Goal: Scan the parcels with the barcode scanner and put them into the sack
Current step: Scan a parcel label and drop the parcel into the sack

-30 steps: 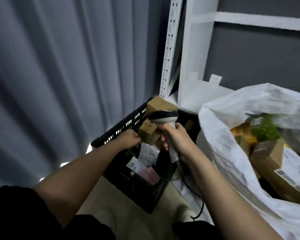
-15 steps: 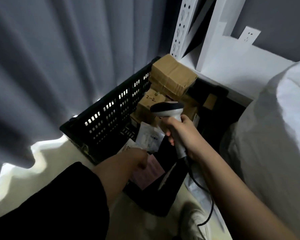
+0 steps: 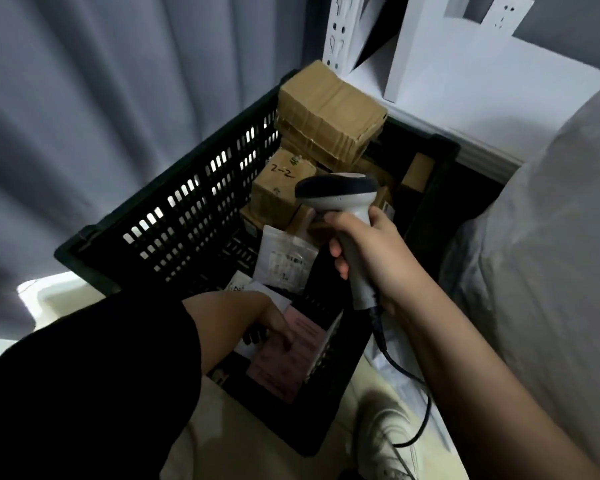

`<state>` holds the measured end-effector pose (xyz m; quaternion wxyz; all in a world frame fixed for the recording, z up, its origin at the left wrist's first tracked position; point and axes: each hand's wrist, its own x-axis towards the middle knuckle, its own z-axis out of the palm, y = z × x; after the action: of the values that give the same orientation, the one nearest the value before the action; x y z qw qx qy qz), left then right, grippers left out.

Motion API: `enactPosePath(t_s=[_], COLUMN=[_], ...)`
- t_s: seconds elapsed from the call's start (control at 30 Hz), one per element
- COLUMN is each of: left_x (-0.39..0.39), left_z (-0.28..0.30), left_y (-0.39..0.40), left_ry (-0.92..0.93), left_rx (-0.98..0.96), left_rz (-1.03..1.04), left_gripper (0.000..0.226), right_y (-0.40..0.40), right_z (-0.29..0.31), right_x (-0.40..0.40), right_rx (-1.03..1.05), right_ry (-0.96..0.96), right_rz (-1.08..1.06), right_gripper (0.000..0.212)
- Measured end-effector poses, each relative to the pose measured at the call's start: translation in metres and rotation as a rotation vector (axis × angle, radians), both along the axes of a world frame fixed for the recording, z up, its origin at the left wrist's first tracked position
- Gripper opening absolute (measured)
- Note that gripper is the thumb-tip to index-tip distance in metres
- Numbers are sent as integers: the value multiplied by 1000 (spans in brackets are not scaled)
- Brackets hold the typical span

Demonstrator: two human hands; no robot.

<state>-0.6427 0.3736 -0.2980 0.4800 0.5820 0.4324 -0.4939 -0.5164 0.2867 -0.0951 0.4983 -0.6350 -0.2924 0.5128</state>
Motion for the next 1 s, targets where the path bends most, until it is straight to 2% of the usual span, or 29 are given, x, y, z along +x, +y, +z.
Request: enactPosePath(t_s=[0.07, 0.23, 0.37, 0.43, 0.47, 0.57, 0.6, 0.7, 0.77, 0.87, 0.93, 1.0], left_x=[-1, -2, -9, -19, -26, -52, -60, -87, -98, -110, -118, -130], left_z=[3, 9, 48, 82, 107, 181, 197, 237, 251, 274, 291, 307], left_y=[-2, -3, 9, 17, 18, 4, -2, -35, -59, -91, -109, -124], left_ry=[-33, -79, -190, -284, -345, -534, -595, -735, -818, -928, -986, -972], left_rx=[23, 47, 177, 173, 165, 153, 176, 291, 416, 850, 1250, 1601], left_rz=[30, 85, 241, 338, 394, 602, 668, 894, 1003, 1025, 889, 639], left_gripper=[72, 79, 82, 91, 84, 33, 27, 29, 26, 50, 67, 66], right_y=[0, -1, -9, -15, -19, -32, -36, -56, -69, -89, -101, -115], right_z=[-1, -4, 8, 18, 27, 55, 63, 98, 115, 134, 138, 138], right_x=[1, -2, -6, -8, -10, -17, -19, -33, -43, -62, -74, -82], right_rx=[-1, -8, 16, 39, 49, 76, 94, 186, 243, 313, 333, 350], right_ry=[1, 0, 13, 1, -6, -27, -36, -55, -84, -30, 58, 154], right_rz=[-7, -3, -79, -121, -140, -187, -197, -203, -215, -260, -282, -280], right_gripper=[43, 35, 29, 23, 19, 11, 12, 14, 18, 21, 26, 33])
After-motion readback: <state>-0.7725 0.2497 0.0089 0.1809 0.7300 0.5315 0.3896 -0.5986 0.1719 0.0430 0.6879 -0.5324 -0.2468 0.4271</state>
